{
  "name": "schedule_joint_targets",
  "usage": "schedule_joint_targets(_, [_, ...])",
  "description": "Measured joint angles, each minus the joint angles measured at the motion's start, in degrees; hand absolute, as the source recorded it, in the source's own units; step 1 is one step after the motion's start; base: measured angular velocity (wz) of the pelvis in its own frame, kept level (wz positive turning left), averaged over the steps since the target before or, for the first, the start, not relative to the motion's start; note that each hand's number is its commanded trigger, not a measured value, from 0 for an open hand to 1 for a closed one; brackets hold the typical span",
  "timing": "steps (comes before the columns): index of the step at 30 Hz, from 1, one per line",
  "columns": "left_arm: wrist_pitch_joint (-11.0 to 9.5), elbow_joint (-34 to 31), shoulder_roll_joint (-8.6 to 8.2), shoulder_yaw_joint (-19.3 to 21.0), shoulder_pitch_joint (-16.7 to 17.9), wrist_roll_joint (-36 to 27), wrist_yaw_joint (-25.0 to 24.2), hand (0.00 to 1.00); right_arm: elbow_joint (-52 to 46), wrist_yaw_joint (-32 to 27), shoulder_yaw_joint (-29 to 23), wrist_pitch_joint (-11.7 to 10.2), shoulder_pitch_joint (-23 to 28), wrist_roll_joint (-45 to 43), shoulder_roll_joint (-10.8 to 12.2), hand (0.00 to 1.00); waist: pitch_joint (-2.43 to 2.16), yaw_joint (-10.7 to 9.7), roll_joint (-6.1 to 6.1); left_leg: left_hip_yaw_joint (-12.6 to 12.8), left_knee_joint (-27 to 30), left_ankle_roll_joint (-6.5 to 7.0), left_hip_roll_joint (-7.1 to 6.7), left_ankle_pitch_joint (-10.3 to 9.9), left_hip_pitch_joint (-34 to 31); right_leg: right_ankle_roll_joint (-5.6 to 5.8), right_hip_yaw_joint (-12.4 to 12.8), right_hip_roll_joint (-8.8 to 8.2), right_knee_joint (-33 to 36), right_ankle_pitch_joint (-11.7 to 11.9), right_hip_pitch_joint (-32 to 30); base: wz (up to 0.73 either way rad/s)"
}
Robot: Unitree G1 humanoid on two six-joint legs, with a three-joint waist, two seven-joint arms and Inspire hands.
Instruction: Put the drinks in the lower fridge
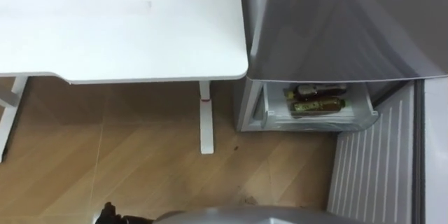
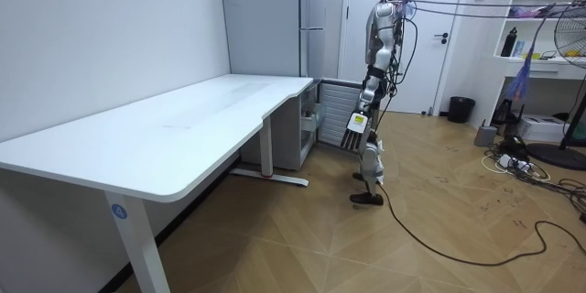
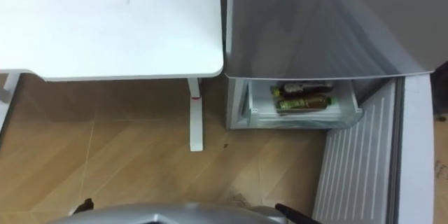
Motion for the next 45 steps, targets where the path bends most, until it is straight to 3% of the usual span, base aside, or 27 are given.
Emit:
schedule_joint_targets(5, [0.03, -0.02, -0.29, 0.01, -0.21, -0.01, -0.15, 0.0, 0.01, -2.31, 0.14, -0.97, 0.44, -3.61, 0.07, 0.0, 0.0, -1.15, 0.19, 0.32, -0.18, 0.0, 0.02, 0.0, 0.34, 0.0, 0.68, 0.11, -0.03, 0.0, 0.16, -0.04])
schedule_joint_targets(8, [0.04, -0.01, -0.47, -0.03, -0.34, 0.05, -0.42, 0.0, -0.13, -3.55, 0.13, -0.91, 0.93, -3.44, 0.06, 0.0, 0.0, -0.83, 0.27, 0.72, -0.25, -0.03, 0.16, -0.02, 0.64, -0.01, 0.85, 0.22, 0.0, -0.01, 0.15, -0.06])
schedule_joint_targets(13, [-0.32, 0.03, -0.36, 0.05, 0.03, -0.21, -0.79, 0.0, -0.21, -4.93, 0.1, -0.91, -0.54, -0.4, 0.03, 0.0, 0.33, -0.93, -0.42, 0.91, -0.13, -0.14, 0.28, -0.1, 0.76, -0.16, 0.99, 0.28, 0.42, -0.39, 0.1, -0.02])
schedule_joint_targets(16, [-0.38, 0.05, -0.11, 0.04, -0.15, -0.16, -0.79, 0.0, -0.82, -5.58, -1.48, -0.85, -2.52, 4.9, 0.02, 0.0, 0.18, -1.13, -0.61, 0.11, 0.91, -0.2, 0.25, -0.22, -0.41, -0.24, 0.29, 0.2, 0.71, -0.63, -0.74, 0.12])
schedule_joint_targets(18, [-0.65, 0.07, 0.25, 0.09, -0.75, -0.04, -0.79, 0.0, -4.3, -6.49, -2.78, -1.12, -4.29, 13.33, -0.03, 0.0, -0.37, -0.57, -0.24, 0.15, 3.1, -0.25, 0.52, -0.65, -3.21, -0.41, 0.22, 0.2, 2.39, -0.71, -3.35, 0.0])
schedule_joint_targets(22, [-1.2, 2.46, 0.71, -0.08, -3.8, -0.09, -0.84, 0.0, -4.77, -6.61, -4.65, -3.16, -9.92, 25.82, -0.21, 0.0, 0.28, 0.25, 0.57, -0.62, 10.8, 0.03, 0.87, -2.13, -10.69, -0.8, -0.59, -0.26, 8.79, -1.61, -9.68, 0.08])
schedule_joint_targets(25, [-1.97, 4.74, 0.9, -0.59, -7.48, -0.1, -0.85, 0.0, -3.86, -6.54, -6.68, -3.8, -15.85, 32.38, -0.22, 0.0, 1.02, 1.02, 1.16, -0.66, 16.75, 0.44, 0.54, -3.57, -17.76, -0.86, -0.69, -1.41, 16.02, -3.85, -17.29, 0.04])
schedule_joint_targets(27, [-2.38, 5.95, 1.07, -1.31, -9.86, -0.15, -0.64, 0.0, -2.66, -6.17, -6.66, -4.73, -19.44, 35.37, -0.34, 0.0, 1.82, 1.55, 1.91, -1.44, 23.71, 0.63, 0.56, -5.64, -24.83, -1.02, -0.74, -2.0, 23.14, -6.02, -23.97, 0.11])
schedule_joint_targets(30, [-2.3, 7.49, 1.82, -3.24, -12.16, -1.25, -0.65, 0.0, 0.72, -5.44, -6.59, -4.66, -21.41, 39.59, -0.39, 0.0, 1.83, 3.69, 1.76, -1.83, 31.18, 0.49, 0.51, -7.88, -31.99, -1.09, -0.21, -2.66, 30.83, -8.94, -31.45, 0.06])
schedule_joint_targets(32, [-2.28, 7.5, 2.4, -4.13, -12.32, -1.47, -0.64, 0.0, 1.86, -5.34, -6.65, -4.74, -22.55, 41.38, -0.69, 0.0, 1.77, 3.97, 1.69, -1.83, 33.78, 0.33, 0.37, -8.19, -35.95, -0.93, -0.09, -3.16, 34.0, -9.52, -35.61, 0.0])
schedule_joint_targets(37, [-1.5, 7.42, 3.62, -7.15, -12.58, -1.73, -0.55, 0.0, 1.94, -5.3, -6.58, -5.12, -24.41, 44.32, -3.26, 0.0, 1.77, 6.22, 1.69, -1.54, 39.26, 0.29, 0.56, -8.05, -45.46, -1.55, 0.68, -3.51, 39.95, -9.78, -45.53, -0.03])
schedule_joint_targets(45, [-1.44, 6.69, 5.38, -7.74, -13.5, -3.47, 0.79, 0.0, 2.14, -3.61, -8.88, -5.94, -32.96, 48.3, -12.7, 0.0, 1.84, 7.19, 1.17, -3.15, 48.57, 0.41, -1.37, -7.95, -61.94, -2.6, 0.05, -6.26, 50.83, -11.76, -61.39, 0.16])
